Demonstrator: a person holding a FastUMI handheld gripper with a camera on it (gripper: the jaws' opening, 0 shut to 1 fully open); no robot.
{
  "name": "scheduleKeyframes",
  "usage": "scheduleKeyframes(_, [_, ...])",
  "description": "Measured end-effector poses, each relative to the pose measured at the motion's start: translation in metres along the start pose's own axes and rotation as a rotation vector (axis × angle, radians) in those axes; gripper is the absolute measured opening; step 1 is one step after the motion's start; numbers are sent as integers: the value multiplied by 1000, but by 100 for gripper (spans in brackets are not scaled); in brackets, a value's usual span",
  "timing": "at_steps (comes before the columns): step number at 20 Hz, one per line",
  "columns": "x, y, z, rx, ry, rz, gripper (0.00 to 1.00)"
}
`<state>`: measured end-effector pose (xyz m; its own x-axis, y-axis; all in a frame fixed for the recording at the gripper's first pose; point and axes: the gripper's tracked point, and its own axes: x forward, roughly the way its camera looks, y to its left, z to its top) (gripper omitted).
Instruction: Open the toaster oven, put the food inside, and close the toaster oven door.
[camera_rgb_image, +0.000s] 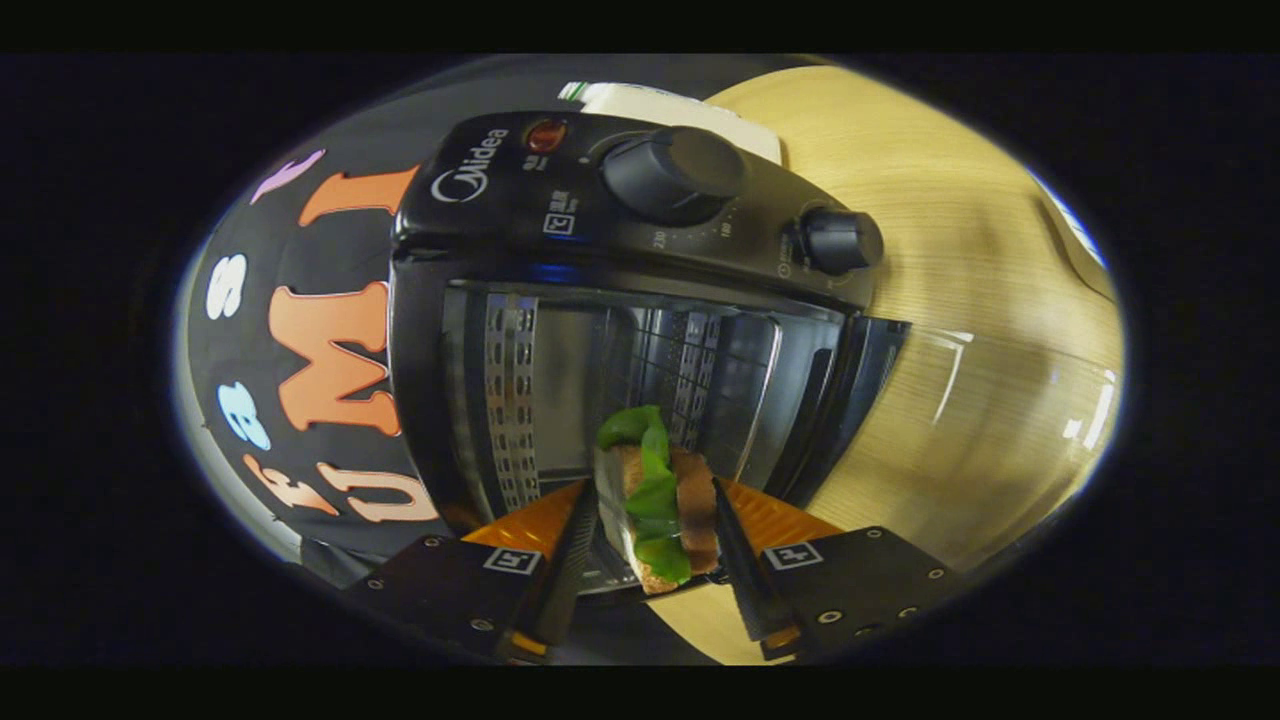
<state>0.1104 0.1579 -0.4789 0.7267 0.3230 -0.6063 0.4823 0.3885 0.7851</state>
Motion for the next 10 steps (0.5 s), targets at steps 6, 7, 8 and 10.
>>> scheduleKeyframes(6, [-15,-9,4,-44,-4,-43,96])
scheduleKeyframes(7, [-20,-8,6,-47,-4,-44,96])
scheduleKeyframes(8, [-23,-8,6,-50,0,-46,96])
scheduleKeyframes(10, [-34,-12,4,-81,4,-58,98])
